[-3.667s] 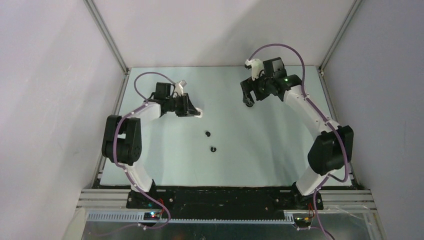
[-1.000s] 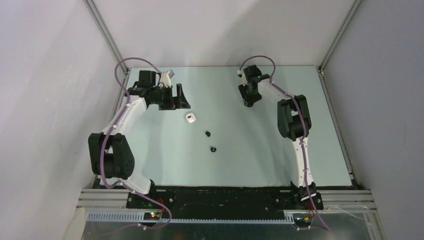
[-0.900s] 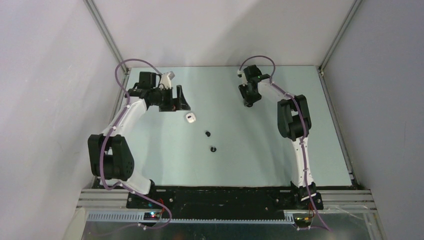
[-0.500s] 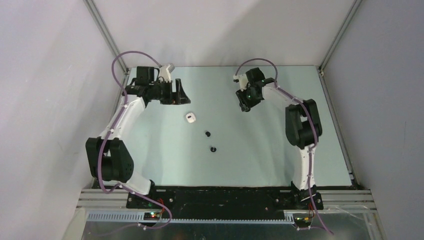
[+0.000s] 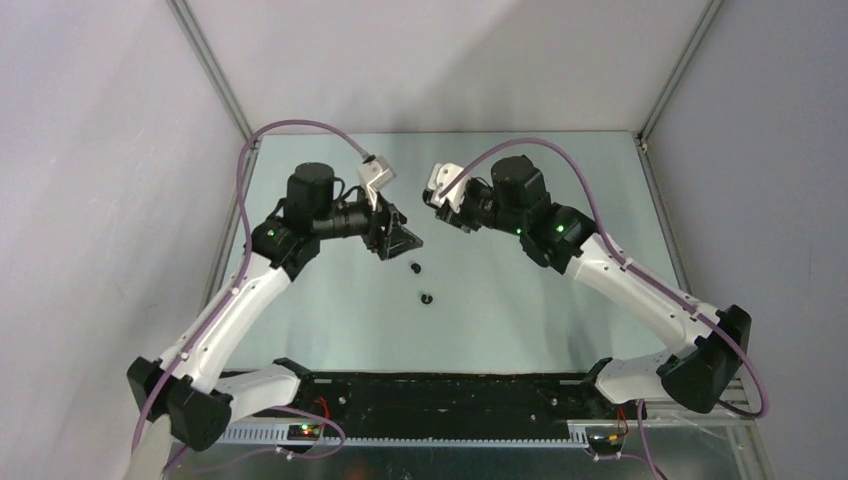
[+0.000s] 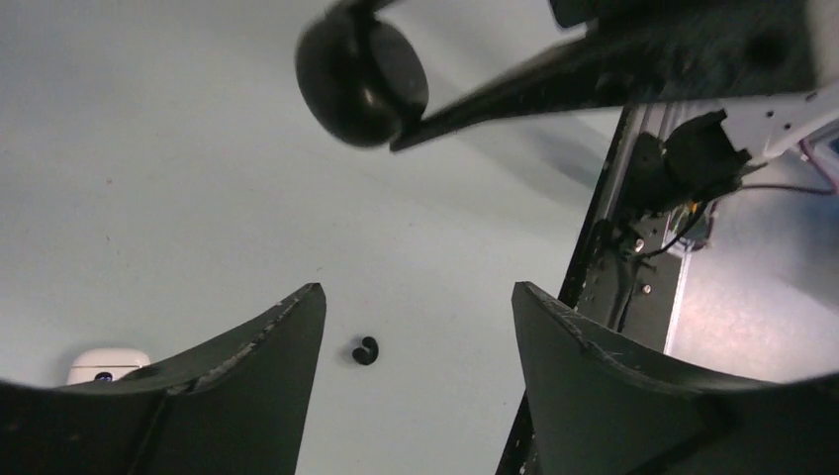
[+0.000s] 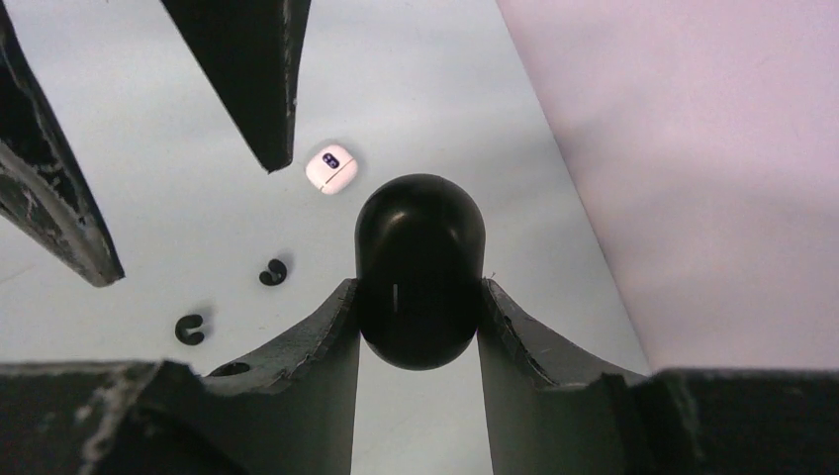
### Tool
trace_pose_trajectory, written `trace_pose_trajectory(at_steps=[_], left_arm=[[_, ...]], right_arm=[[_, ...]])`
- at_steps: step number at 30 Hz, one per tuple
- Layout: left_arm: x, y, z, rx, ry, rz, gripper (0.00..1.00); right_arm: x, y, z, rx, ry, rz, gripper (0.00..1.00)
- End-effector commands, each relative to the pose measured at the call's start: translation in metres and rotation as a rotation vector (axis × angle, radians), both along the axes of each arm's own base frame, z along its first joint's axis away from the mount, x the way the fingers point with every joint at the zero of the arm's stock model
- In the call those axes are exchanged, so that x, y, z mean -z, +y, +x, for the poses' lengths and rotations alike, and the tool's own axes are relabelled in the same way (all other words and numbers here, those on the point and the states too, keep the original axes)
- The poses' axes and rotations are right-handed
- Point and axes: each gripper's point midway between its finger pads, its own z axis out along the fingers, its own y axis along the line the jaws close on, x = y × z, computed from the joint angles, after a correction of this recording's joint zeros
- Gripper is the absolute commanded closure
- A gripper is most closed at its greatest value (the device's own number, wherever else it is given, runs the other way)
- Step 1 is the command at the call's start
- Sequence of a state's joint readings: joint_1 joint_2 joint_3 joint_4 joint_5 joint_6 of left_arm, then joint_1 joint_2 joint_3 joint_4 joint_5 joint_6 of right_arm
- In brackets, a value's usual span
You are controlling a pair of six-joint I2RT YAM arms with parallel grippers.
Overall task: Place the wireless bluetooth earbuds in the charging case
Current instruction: Pass from the right arm to the left
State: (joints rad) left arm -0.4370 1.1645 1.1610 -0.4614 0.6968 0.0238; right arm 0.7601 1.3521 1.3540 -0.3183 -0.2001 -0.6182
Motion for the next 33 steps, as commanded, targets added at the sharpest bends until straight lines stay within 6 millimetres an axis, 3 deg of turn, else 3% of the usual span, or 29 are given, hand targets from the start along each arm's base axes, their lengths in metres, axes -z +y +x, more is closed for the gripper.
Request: trace_pose_trajectory(at_steps=[1,7,11,20,29,33], left_arm=[[-0.027,-0.005,-0.001,-0.016,-0.081,-0.096,0.27],[-0.047,-0.008,-0.009,-0.022,-0.019,-0.218,0.28],[-0.048,-0.012,-0.006,-0.017,0.015,-0.241,0.27],[-0.041,-0.009,0.004,-0.041,0.085,-0.296,0.46],[-0.045,-0.01,0.009,0.003,0.096,-0.316,0.52],[-0.047,-0.011,0.012,0.031,0.106,-0.323,0.69]], right_arm=[[0.0,0.001,-0.006,0.01,-0.108,-0.059,1.0],[-0.009,0.007,-0.021,0.036,-0.203,-0.055,1.0],[-0.015,0.013,-0.026,0.037,-0.247,-0.058,1.0],[-0.03,0.027,-0.032,0.029,-0.299,-0.01,1.0],[-0.031,0.038,-0.036,-0.003,-0.334,-0.018,1.0],[-0.031,0.04,-0.034,-0.002,-0.341,-0.016,1.0]])
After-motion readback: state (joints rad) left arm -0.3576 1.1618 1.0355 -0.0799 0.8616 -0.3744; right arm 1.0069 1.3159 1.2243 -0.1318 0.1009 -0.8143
